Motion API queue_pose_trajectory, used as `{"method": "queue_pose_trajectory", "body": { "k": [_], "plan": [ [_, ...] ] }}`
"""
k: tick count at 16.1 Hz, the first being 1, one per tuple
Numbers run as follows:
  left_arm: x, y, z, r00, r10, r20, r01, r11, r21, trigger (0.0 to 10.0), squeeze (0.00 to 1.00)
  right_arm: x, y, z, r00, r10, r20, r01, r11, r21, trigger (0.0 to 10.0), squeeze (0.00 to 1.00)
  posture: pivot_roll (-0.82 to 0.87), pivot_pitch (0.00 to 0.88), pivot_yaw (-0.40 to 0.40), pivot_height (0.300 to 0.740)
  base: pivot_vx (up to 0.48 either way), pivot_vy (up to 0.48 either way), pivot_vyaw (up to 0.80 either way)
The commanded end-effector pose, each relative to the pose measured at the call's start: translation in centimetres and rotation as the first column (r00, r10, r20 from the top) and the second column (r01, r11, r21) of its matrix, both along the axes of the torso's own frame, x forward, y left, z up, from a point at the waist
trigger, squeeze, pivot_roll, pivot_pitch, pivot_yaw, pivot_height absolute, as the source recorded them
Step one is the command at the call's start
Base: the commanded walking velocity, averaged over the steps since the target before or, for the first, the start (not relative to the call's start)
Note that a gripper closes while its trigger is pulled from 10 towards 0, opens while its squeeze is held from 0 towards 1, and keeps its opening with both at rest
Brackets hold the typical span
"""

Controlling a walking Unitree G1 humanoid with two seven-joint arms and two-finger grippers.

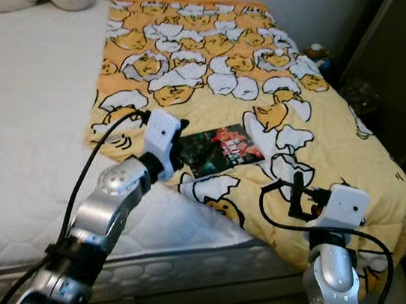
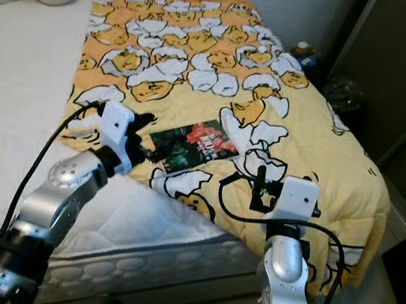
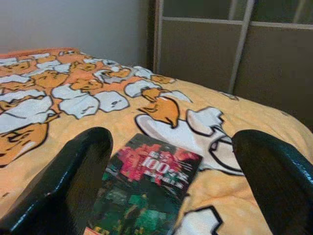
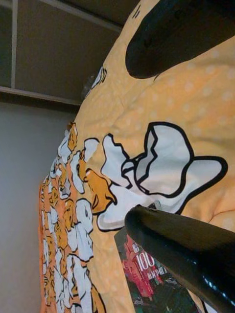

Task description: Clean up the room

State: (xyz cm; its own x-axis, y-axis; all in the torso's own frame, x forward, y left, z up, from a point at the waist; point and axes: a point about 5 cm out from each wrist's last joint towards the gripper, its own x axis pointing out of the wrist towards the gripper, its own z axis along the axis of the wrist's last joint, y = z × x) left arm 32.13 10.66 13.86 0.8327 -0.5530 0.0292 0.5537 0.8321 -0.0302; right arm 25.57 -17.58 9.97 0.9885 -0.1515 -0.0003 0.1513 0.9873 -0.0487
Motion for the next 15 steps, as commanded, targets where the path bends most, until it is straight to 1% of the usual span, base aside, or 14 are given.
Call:
{"method": "queue_pose_trajectory", "body": {
  "k": [1, 2, 3, 4, 5, 6, 7, 8, 9, 10, 11, 12, 15],
  "plan": [
    [0.4, 0.3, 0.3, 1.0, 0.027, 0.003, -0.027, 0.999, -0.019, 10.0, 0.0, 0.5, 0.3, 0.4, 1.0, 0.018, 0.021, -0.018, 1.0, -0.007, 10.0, 0.0, -0.06, 0.0, 0.03, 0.695, 0.0, 0.412, 0.0],
    [0.6, 0.7, 0.0, 0.996, 0.088, -0.023, -0.088, 0.995, -0.038, 10.0, 0.0, 0.5, 0.4, 0.5, 0.999, 0.021, 0.032, -0.021, 1.0, 0.0, 10.0, 0.0, -0.06, 0.0, 0.028, 0.695, 0.0, 0.48, 0.0],
    [0.7, 1.4, -0.3, 0.986, 0.156, -0.065, -0.161, 0.983, -0.089, 10.0, 0.0, 0.4, 0.3, 0.7, 0.999, 0.015, 0.047, -0.015, 1.0, 0.008, 10.0, 0.0, -0.06, 0.0, 0.026, 0.695, 0.0, 0.48, 0.0],
    [0.8, 2.4, -0.9, 0.968, 0.224, -0.113, -0.237, 0.964, -0.118, 10.0, 0.0, 0.1, 0.0, 0.8, 0.998, -0.005, 0.064, 0.003, 1.0, 0.028, 10.0, 0.0, -0.06, 0.0, 0.026, 0.695, 0.0, 0.48, 0.0],
    [0.8, 3.3, -1.4, 0.952, 0.27, -0.147, -0.289, 0.949, -0.123, 10.0, 0.0, -0.3, -0.4, 0.7, 0.997, -0.031, 0.071, 0.029, 0.999, 0.041, 10.0, 0.0, -0.06, 0.0, 0.022, 0.695, 0.0, 0.48, 0.0],
    [-0.1, 3.9, -2.6, 0.953, 0.288, -0.088, -0.288, 0.957, 0.011, 10.0, 0.0, -1.2, -1.4, -0.3, 0.997, -0.068, 0.041, 0.066, 0.997, 0.049, 10.0, 0.0, -0.06, 0.0, 0.021, 0.695, 0.0, 0.0, 0.0],
    [-0.3, 3.9, -2.9, 0.956, 0.283, -0.081, -0.28, 0.959, 0.044, 10.0, 0.0, -1.3, -1.6, -0.6, 0.997, -0.072, 0.035, 0.071, 0.996, 0.047, 10.0, 0.0, -0.06, 0.0, 0.02, 0.695, 0.0, 0.0, 0.0],
    [-0.6, 3.7, -3.2, 0.963, 0.26, -0.077, -0.255, 0.965, 0.061, 10.0, 0.0, -1.3, -1.7, -0.9, 0.996, -0.081, 0.027, 0.079, 0.995, 0.052, 10.0, 0.0, -0.06, 0.0, 0.021, 0.695, 0.0, 0.0, 0.0],
    [-0.7, 3.0, -3.0, 0.974, 0.218, -0.055, -0.214, 0.974, 0.071, 10.0, 0.0, -1.2, -1.6, -0.8, 0.996, -0.078, 0.03, 0.077, 0.996, 0.052, 10.0, 0.0, -0.06, 0.0, 0.024, 0.695, 0.0, 0.0, 0.0],
    [-0.5, 2.0, -2.6, 0.985, 0.171, -0.038, -0.167, 0.983, 0.076, 10.0, 0.0, -0.9, -1.3, -0.7, 0.997, -0.07, 0.034, 0.068, 0.997, 0.046, 10.0, 0.0, -0.06, 0.0, 0.025, 0.695, 0.0, 0.0, 0.0],
    [-0.2, 1.5, -2.3, 0.989, 0.142, -0.033, -0.14, 0.988, 0.064, 10.0, 0.0, -0.7, -1.2, -0.7, 0.997, -0.067, 0.036, 0.065, 0.997, 0.045, 10.0, 0.0, -0.06, 0.0, 0.028, 0.695, 0.0, 0.0, 0.0],
    [0.0, 1.1, -1.7, 0.993, 0.114, -0.018, -0.113, 0.992, 0.052, 10.0, 0.0, -0.6, -1.1, -0.6, 0.997, -0.065, 0.039, 0.063, 0.997, 0.042, 10.0, 0.0, -0.07, 0.0, 0.03, 0.695, 0.0, 0.0, 0.0],
    [0.5, 0.7, -1.1, 0.997, 0.08, 0.021, -0.081, 0.994, 0.069, 10.0, 0.0, -0.5, -0.9, -0.6, 0.997, -0.057, 0.047, 0.055, 0.998, 0.036, 10.0, 0.0, -0.08, 0.0, 0.042, 0.695, 0.0, 0.0, 0.0]
  ]
}}
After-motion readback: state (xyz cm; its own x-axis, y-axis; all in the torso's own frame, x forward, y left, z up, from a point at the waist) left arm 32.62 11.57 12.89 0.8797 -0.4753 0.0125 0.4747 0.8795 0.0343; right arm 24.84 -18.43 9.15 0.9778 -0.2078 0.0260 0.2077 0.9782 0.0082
